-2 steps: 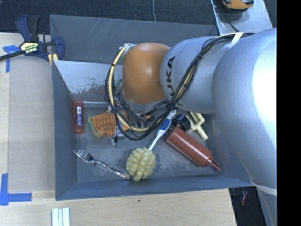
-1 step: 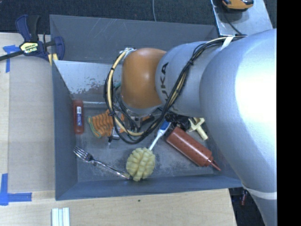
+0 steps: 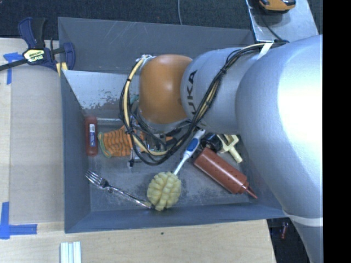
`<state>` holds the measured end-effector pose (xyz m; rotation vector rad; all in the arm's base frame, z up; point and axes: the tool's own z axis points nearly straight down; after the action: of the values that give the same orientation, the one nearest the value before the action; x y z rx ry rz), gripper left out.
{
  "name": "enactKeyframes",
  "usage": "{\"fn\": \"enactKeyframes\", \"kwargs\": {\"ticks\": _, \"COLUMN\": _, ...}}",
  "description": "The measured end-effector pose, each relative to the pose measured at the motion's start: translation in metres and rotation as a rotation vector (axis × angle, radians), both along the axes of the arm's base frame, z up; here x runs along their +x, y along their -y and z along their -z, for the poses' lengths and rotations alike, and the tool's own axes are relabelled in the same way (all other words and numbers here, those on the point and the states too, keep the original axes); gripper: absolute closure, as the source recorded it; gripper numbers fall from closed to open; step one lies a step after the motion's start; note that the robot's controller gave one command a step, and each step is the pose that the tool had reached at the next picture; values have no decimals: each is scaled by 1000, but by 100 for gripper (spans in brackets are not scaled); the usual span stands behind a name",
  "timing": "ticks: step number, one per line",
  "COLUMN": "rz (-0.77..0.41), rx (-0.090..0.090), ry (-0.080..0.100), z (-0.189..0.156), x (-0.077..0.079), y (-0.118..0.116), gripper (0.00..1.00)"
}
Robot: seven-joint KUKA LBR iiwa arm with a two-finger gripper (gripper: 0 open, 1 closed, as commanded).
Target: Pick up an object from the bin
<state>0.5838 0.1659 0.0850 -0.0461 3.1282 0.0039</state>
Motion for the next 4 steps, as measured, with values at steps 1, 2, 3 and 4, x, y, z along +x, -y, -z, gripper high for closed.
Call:
{"fn": "enactKeyframes", "kwargs": {"ticks": 1, "rz": -124, "rx": -1, "ry": -1, "z": 5, "x": 2, "y": 2, "gripper": 0}}
{"fn": "enactKeyframes", "kwargs": {"ticks": 2, "rz": 126, "rx": 3, "ry": 2, "z": 10, "x": 18, "y": 15, "gripper": 0}}
{"fn": "enactKeyframes", "kwargs": {"ticks": 3, "rz": -92, "rx": 2, "ry": 3, "z": 13, "x": 31, "y": 72, "gripper": 0}}
{"fn": "enactKeyframes", "kwargs": {"ticks": 4, "rz": -61, "rx": 3, "ry": 7, "z": 13, "x": 35, "y": 106, "gripper": 100}}
